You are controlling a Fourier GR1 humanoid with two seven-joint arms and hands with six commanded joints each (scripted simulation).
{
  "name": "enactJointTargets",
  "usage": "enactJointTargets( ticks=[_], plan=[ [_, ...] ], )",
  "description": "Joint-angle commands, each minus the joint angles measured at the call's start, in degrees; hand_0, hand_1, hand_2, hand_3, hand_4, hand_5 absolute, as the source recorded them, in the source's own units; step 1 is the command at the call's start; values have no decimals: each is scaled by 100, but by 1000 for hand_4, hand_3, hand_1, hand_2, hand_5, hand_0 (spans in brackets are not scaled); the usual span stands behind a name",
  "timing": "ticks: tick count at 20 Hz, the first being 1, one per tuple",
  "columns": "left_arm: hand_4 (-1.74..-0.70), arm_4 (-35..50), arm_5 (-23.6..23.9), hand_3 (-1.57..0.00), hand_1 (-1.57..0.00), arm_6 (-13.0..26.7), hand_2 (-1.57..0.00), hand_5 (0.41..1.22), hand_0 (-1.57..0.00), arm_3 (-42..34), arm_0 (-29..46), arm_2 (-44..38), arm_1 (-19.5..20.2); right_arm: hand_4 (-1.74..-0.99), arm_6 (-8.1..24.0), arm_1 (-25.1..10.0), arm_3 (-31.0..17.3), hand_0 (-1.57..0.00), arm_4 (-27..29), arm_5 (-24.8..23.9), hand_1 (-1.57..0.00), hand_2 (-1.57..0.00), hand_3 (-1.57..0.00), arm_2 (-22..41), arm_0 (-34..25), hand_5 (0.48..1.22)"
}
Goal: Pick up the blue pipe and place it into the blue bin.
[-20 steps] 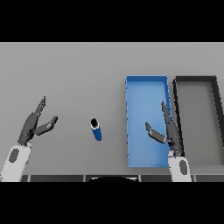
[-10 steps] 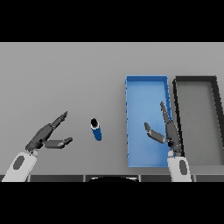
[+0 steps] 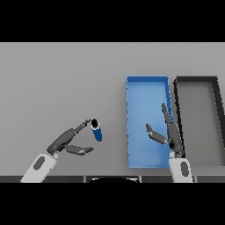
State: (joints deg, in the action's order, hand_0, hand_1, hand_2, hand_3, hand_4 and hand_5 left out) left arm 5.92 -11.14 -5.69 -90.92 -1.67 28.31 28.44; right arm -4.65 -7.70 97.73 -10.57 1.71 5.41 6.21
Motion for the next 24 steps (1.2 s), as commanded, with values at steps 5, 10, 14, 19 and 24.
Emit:
enactJointTargets(
  ticks=[5, 10, 14, 19, 24],
  plan=[
    [-1145, -148, 126, 1, 1, 3, 1, 460, 1, 580, -410, 130, -633, -1205, -21, 15, 107, 1, -28, -3, 1, 1, 1, 35, 86, 625],
    [-1062, -594, 375, 1, 1, 119, 1, 425, 1, 1054, -745, 318, -1015, -1222, -93, 2, 79, 1, -14, -26, 1, 1, 1, -14, 115, 642],
    [-1090, -557, 332, 1, 1, -117, 1, 441, 1, 1348, -837, 361, -1310, -1205, -40, -42, 100, 1, -90, -59, 1, 1, 1, -15, 66, 649],
    [-1281, -36, 210, -535, -319, -319, -485, 735, -125, 1435, -810, 164, -1654, -1220, -135, -83, 142, 1, 6, -4, 1, 1, 1, -65, 175, 656],
    [-1580, -47, 224, -1194, -1151, -347, -1210, 1062, -1075, 1296, -702, 260, -1781, -1233, -2, -17, 130, 1, 62, 19, 1, 1, 1, -39, 65, 660]
  ],
)
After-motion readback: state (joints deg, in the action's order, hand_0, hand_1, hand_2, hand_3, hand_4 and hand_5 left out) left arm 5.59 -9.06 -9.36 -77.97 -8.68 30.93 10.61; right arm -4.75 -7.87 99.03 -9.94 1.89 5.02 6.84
